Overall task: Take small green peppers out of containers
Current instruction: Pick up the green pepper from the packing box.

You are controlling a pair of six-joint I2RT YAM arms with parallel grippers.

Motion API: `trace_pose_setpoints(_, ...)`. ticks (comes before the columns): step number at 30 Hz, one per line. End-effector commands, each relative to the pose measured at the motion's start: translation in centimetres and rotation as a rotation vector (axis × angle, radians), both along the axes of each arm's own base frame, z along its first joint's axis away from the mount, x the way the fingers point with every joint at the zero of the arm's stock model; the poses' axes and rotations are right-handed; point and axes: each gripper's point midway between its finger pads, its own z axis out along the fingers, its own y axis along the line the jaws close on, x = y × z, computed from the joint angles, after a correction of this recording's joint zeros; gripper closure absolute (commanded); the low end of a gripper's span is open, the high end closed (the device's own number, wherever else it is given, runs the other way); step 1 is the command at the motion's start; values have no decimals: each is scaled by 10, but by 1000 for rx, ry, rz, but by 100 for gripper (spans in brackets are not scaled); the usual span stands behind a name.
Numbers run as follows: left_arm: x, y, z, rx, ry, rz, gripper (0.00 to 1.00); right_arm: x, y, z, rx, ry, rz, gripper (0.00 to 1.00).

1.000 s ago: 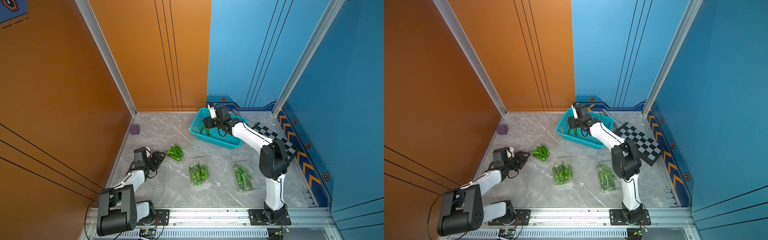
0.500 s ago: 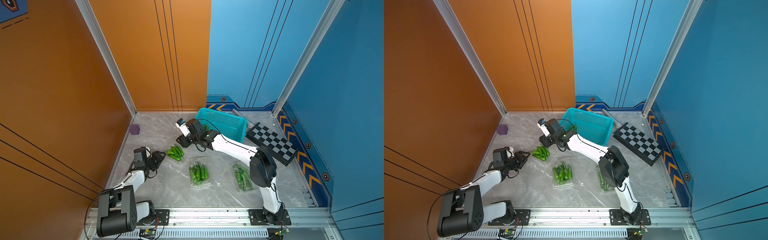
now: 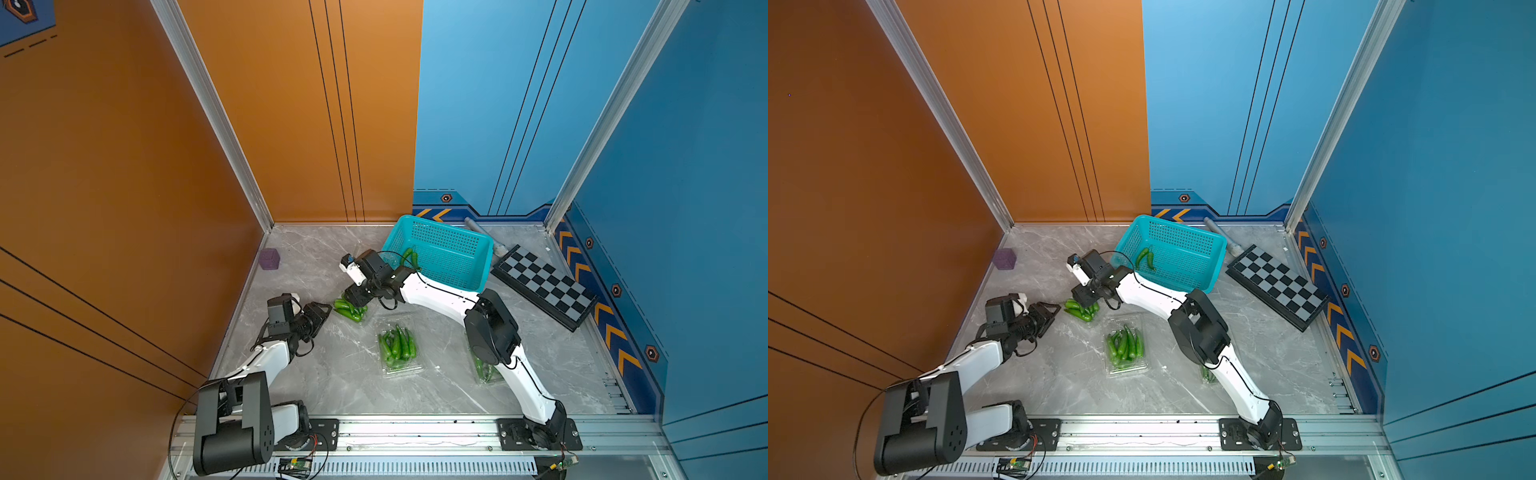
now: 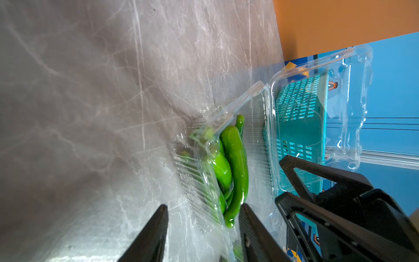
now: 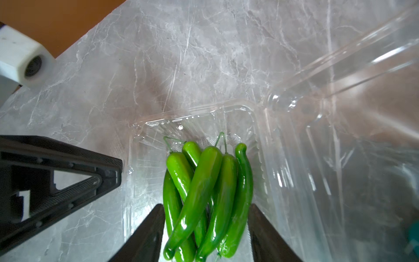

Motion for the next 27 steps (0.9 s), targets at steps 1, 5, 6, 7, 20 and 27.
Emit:
trace_pose_setpoints(1, -7, -2, -5, 15, 12, -17, 47, -10, 6, -11, -16, 46, 14, 39)
trace_pose_setpoints(5, -7, -2, -5, 16, 11, -18, 47, -10, 8, -20, -27, 56, 15, 42)
trace_pose_setpoints(6, -7, -2, -5, 16, 10, -19, 47, -11, 9, -21, -28, 58, 15, 43)
trace_pose_setpoints(7, -7, -2, -5, 16, 12, -19, 47, -11, 9, -24, -31, 59, 16, 43)
trace_pose_setpoints(20, -6, -2, -5, 18, 8, -19, 47, -9, 11, -42, -51, 79, 16, 59)
trace_pose_setpoints(27, -7, -2, -5, 16, 10, -19, 47, -10, 12, -51, -57, 113, 21, 61)
